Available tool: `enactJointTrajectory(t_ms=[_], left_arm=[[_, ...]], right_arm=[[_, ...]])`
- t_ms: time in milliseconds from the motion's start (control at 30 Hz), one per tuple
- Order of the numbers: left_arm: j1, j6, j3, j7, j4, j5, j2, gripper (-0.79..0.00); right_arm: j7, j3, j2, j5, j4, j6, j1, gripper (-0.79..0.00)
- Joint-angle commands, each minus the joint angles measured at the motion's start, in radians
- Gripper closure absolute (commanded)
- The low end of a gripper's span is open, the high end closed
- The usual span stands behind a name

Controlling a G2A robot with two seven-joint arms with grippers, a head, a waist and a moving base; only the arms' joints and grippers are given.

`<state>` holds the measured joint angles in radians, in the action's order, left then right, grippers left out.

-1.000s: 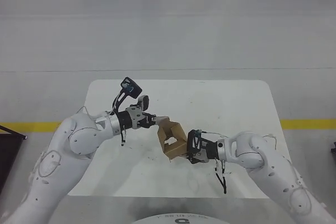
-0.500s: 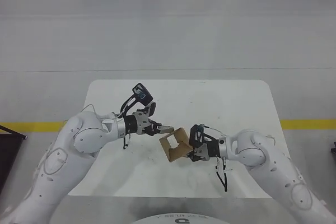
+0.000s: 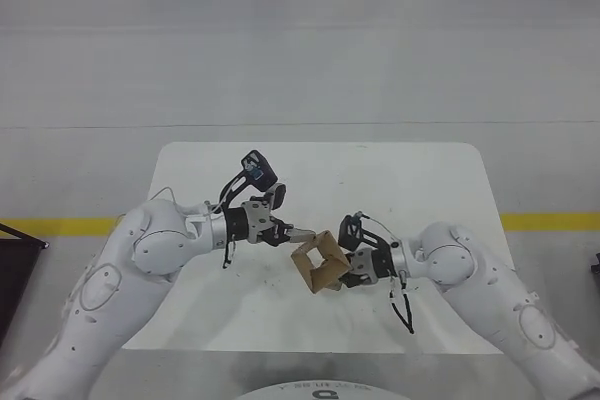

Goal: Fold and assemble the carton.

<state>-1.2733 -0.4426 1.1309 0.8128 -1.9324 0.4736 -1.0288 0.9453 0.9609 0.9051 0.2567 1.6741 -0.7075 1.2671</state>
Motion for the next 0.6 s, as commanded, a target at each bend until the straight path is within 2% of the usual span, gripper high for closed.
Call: enactJointTrajectory(t_ms=[0, 567], left_arm=[[0.004, -0.006, -0.007, 0.002, 0.001, -0.002, 0.0, -0.785], [0.022, -0.011, -0.016, -0.001, -0.011, 0.009, 0.003, -0.785]], right_arm=[[0.01, -0.005, 0.001, -0.019, -0.008, 0.013, -0.009, 0.0], [0.018, 0.006, -0.006, -0.04, 0.004, 0.129, -0.015, 0.0]])
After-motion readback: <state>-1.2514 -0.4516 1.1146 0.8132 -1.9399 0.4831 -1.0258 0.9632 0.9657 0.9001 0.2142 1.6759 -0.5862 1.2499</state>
